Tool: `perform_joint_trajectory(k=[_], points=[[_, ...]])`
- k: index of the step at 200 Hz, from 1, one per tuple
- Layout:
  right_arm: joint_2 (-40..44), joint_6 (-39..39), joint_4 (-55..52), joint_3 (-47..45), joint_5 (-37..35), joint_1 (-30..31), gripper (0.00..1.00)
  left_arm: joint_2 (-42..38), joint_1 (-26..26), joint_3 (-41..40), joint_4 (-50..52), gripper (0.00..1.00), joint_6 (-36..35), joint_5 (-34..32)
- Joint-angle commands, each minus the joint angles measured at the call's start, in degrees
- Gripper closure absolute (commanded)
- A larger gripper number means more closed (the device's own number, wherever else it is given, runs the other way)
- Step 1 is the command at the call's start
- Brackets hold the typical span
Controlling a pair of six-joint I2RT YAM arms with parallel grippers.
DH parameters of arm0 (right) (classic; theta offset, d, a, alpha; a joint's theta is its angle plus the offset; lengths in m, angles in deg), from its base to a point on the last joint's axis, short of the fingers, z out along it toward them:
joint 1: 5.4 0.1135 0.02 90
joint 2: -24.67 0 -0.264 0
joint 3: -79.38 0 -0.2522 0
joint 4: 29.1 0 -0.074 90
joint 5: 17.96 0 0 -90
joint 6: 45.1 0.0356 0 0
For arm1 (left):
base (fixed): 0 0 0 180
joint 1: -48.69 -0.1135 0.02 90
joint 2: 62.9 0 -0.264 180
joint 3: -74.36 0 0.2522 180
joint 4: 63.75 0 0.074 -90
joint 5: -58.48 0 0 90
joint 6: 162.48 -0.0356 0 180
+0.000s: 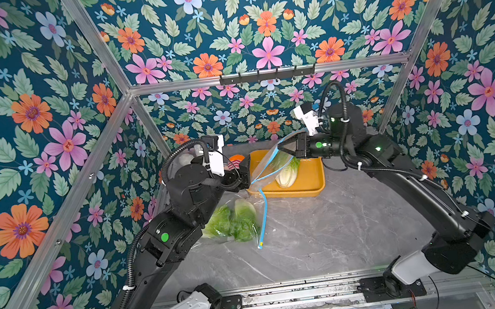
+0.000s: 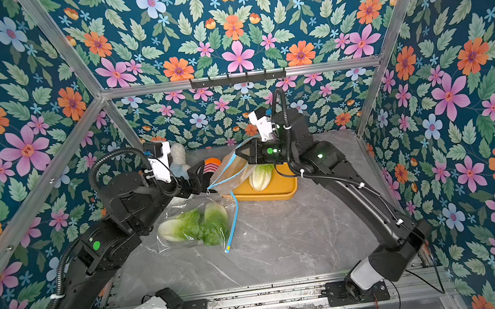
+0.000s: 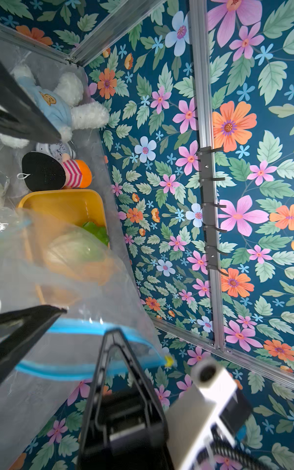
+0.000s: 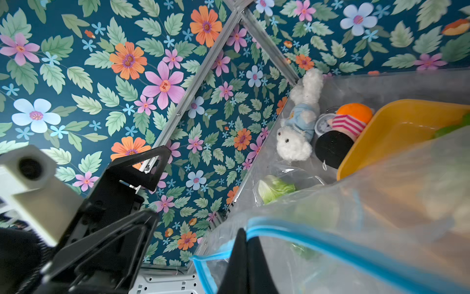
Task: Put the chinese cabbages into a zipper bag and zip it
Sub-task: Pick up the zipper food storage bag at the center of the board.
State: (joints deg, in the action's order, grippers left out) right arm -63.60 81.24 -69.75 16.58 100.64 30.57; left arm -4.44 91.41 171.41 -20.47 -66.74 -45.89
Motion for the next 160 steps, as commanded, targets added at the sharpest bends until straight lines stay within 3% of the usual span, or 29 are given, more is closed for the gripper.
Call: perform_joint_trajectory(k=[1,38,60,96,121,160], points=[[-2.58,3.49,9.96,-0.80,5.44,0.74,1.00,2.03,0.15,1.14,7.60,0.02,-1.32,3.78],[-4.19,8.05,16.67,-5.66,8.03,0.84,1.00,4.32,0.18,-2.70,5.65,0.02,-2.00,5.91],[-4.19,8.87,18.02,-7.44,8.89,0.99,1.00,8.38,0.26,-2.28,6.47,0.03,-2.40,3.42],[-4.32,9.00,18.18,-8.59,9.91,0.95,1.00,10.51,0.23,-3.56,3.79,0.11,-3.48,4.15],[-4.21,8.10,16.71,-8.60,9.83,0.95,1.00,11.83,0.19,-3.15,4.45,0.24,-3.46,-0.16],[-4.03,8.30,15.82,-9.47,10.73,1.01,1.00,12.31,0.24,-4.29,1.32,0.51,-4.16,-2.14]])
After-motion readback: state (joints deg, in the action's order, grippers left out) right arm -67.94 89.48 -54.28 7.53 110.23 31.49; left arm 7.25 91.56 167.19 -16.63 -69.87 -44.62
